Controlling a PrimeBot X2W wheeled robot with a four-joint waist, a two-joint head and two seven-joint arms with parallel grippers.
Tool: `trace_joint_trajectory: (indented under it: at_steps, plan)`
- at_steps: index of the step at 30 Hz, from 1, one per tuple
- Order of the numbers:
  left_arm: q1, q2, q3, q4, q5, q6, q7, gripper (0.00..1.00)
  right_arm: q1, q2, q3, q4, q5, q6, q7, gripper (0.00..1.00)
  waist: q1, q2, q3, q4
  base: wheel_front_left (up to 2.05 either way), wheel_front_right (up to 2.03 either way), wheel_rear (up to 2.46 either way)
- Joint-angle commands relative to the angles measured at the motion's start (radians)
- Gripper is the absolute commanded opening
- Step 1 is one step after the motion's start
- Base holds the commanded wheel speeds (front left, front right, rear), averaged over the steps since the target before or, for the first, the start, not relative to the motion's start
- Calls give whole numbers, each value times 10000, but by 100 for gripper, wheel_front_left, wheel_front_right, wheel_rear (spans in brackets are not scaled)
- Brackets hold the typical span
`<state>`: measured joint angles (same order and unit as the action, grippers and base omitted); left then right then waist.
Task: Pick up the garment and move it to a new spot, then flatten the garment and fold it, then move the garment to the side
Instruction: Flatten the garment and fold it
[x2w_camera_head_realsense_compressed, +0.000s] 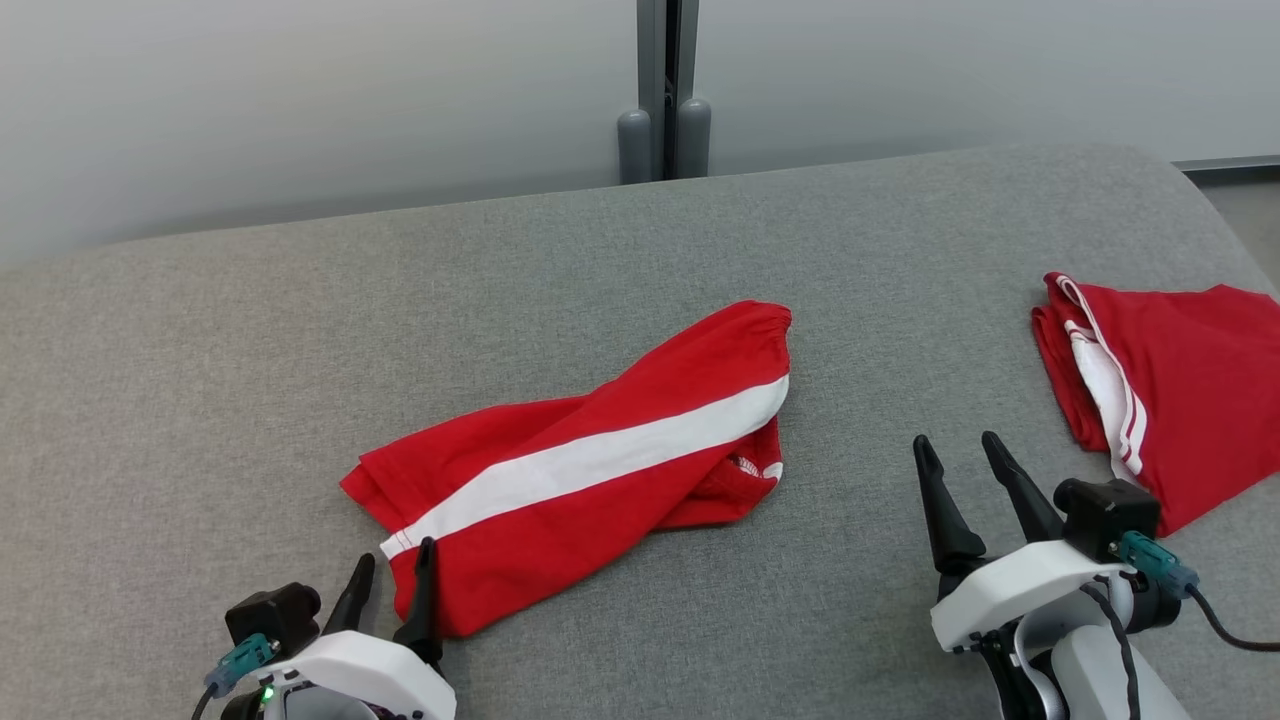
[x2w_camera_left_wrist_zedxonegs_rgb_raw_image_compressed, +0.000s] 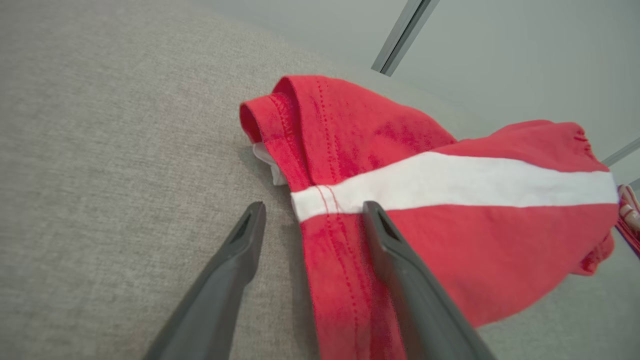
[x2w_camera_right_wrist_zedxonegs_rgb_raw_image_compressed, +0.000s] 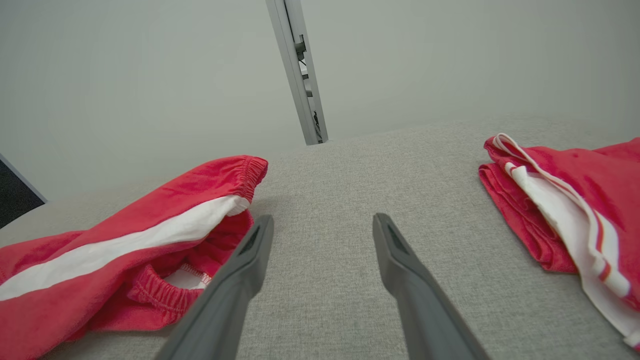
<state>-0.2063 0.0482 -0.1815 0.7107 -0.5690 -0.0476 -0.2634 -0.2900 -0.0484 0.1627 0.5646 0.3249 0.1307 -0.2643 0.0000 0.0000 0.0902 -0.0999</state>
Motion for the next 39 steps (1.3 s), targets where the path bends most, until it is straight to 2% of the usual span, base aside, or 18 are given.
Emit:
trace_joint_trajectory:
  at_steps: [1, 9, 10, 11, 14, 15, 16, 17, 18, 25, 30, 39]
  plan:
    - [-165, 51, -78, 129, -154, -56, -13, 100, -96, -55, -29, -36, -41, 0, 1, 100, 0, 0, 45, 2, 0, 0, 0]
    - [-457, 42, -513, 315, -996, -416, -13, 100, -163, -54, -55, -38, -75, 0, 1, 100, 0, 0, 175, 103, 0, 0, 0]
    - [-490, 54, -560, 303, -1064, -448, -13, 96, -177, -54, -59, -43, -80, 0, 1, 100, 0, 0, 181, 121, 0, 0, 0]
    - [-516, 57, -616, 307, -1098, -488, -13, 89, -184, -54, -63, -47, -81, 0, 1, 100, 0, 0, 183, 141, 0, 0, 0]
    - [-553, 51, -708, 225, -1146, -538, -13, 53, -191, -56, -44, -45, -74, 0, 1, 100, 0, 0, 181, 200, 0, 0, 0]
    - [-564, 49, -682, 120, -1093, -560, -13, 38, -192, -54, -48, -44, -78, 0, 1, 100, 0, 0, 178, 221, 0, 0, 0]
    - [-550, 54, -594, 2, -1090, -556, -13, 18, -192, -54, -47, -45, -76, 0, 1, 100, 0, 0, 172, 241, 0, 0, 0]
    - [-509, 56, -545, -99, -985, -562, -13, 11, -187, -54, -35, -50, -67, 0, 1, 100, 0, 0, 168, 262, 0, 0, 0]
    - [-448, 45, -551, -155, -923, -571, -11, 0, -181, -54, -28, -52, -61, 0, 1, 100, 0, 0, 165, 284, 0, 0, 0]
    - [-391, 61, -170, -662, -604, -433, -13, 0, -242, -53, 115, -13, 13, 0, 1, 100, 0, 0, 225, 464, 0, 0, 0]
    - [-170, 51, 712, -1544, 162, -106, -11, 0, -322, -51, 334, 40, 144, 0, 1, 100, 0, 0, 286, 766, 0, 0, 0]
    - [51, 52, 1171, -1768, 782, -186, -13, 0, -710, -53, 1391, -43, 902, 0, 1, 100, 0, 0, 496, 1208, 0, 0, 0]
